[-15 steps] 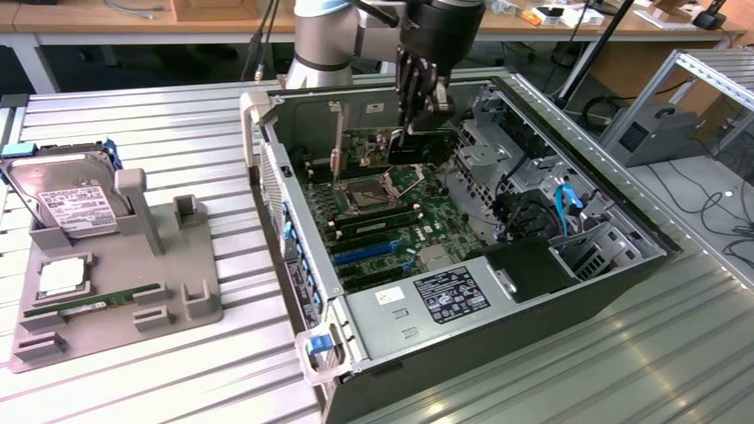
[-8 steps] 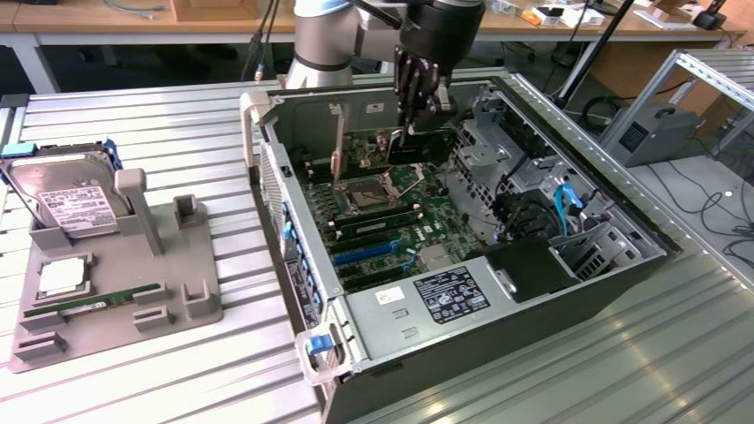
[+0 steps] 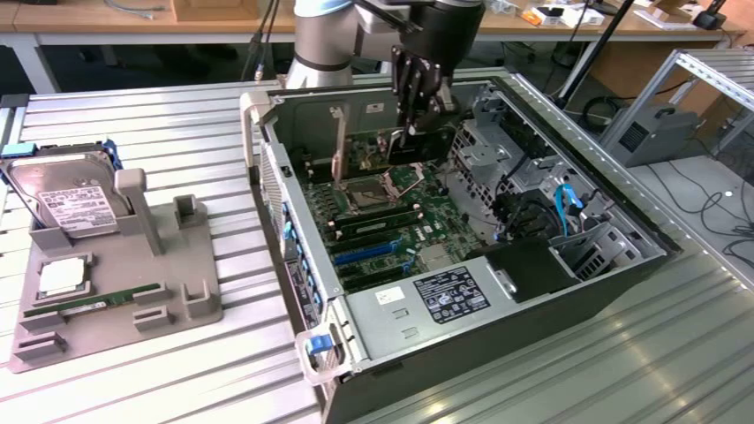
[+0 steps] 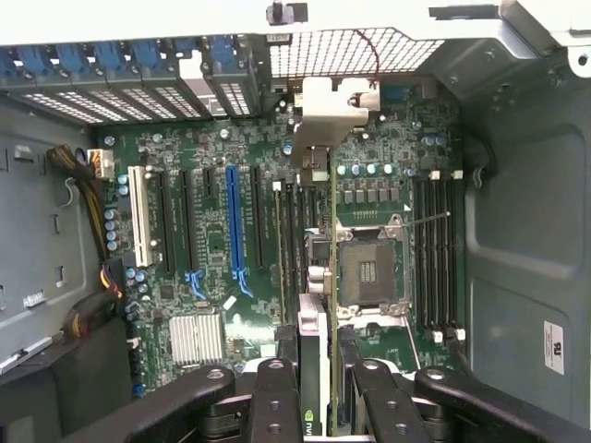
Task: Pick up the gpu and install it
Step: 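Insert the gpu into the slot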
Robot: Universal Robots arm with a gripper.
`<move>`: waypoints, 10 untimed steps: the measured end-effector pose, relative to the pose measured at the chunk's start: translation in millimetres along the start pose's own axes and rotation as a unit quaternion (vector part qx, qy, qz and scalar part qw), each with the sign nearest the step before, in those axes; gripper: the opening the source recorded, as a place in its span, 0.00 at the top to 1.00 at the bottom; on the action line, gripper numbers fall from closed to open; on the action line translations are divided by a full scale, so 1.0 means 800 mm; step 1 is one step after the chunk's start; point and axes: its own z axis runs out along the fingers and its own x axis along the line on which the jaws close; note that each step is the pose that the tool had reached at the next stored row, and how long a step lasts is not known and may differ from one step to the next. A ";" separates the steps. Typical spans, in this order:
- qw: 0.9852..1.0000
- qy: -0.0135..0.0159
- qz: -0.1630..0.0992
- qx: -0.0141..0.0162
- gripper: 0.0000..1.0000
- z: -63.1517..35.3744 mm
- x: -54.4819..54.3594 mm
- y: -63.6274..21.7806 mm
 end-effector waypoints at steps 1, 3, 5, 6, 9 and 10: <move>1.000 0.000 -0.005 0.000 0.73 0.000 0.000 0.000; 1.000 0.000 -0.011 0.000 0.73 0.000 0.000 0.000; 1.000 0.000 -0.017 0.000 0.73 0.000 0.000 0.000; 1.000 0.000 -0.021 -0.001 0.73 0.000 0.000 0.000; 1.000 0.000 -0.029 -0.001 0.73 0.000 0.000 0.000; 1.000 0.000 -0.030 -0.001 0.73 0.000 0.000 0.000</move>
